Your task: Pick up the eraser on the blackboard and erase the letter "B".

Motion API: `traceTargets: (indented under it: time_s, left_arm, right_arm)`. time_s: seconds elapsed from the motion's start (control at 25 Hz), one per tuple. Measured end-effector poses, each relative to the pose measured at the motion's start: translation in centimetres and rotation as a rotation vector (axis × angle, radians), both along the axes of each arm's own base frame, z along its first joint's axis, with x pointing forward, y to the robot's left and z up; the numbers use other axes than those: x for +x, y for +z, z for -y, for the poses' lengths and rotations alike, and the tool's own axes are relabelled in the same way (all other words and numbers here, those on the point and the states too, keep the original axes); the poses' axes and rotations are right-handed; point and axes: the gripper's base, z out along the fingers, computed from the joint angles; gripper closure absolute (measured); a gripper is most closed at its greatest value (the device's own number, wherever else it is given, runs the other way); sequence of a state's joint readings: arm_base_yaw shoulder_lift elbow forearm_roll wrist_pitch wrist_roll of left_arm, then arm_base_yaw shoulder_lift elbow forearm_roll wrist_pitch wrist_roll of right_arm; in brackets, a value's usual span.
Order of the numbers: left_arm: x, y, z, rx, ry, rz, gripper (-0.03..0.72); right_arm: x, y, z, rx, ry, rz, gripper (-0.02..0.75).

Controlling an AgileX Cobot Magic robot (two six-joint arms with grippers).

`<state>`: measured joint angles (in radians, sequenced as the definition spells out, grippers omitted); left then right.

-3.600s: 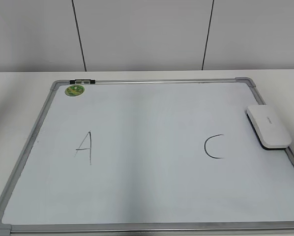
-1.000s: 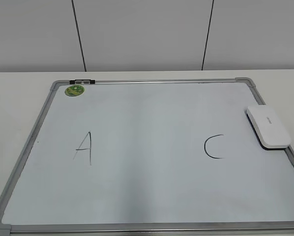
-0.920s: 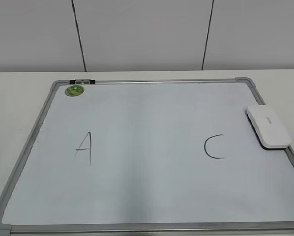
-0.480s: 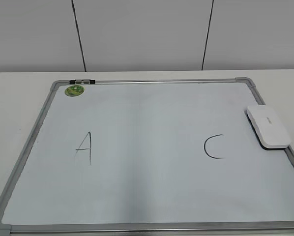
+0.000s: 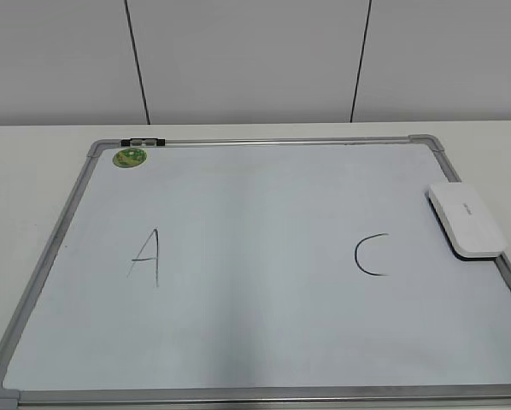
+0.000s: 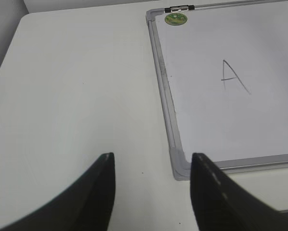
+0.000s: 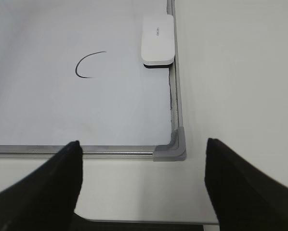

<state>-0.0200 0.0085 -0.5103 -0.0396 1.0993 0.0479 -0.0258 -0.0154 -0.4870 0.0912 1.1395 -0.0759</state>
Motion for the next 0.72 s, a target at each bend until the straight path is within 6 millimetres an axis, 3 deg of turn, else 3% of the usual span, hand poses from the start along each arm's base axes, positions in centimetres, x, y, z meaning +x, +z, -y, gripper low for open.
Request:
traceTargets:
  time_s: [0.72]
  left_arm:
    - [0.00,0.00,0.00,-0.002,0.001,0.000,0.373]
  right_arm:
    - [0.00,0.00,0.00,0.001,-0.001,0.000,0.150]
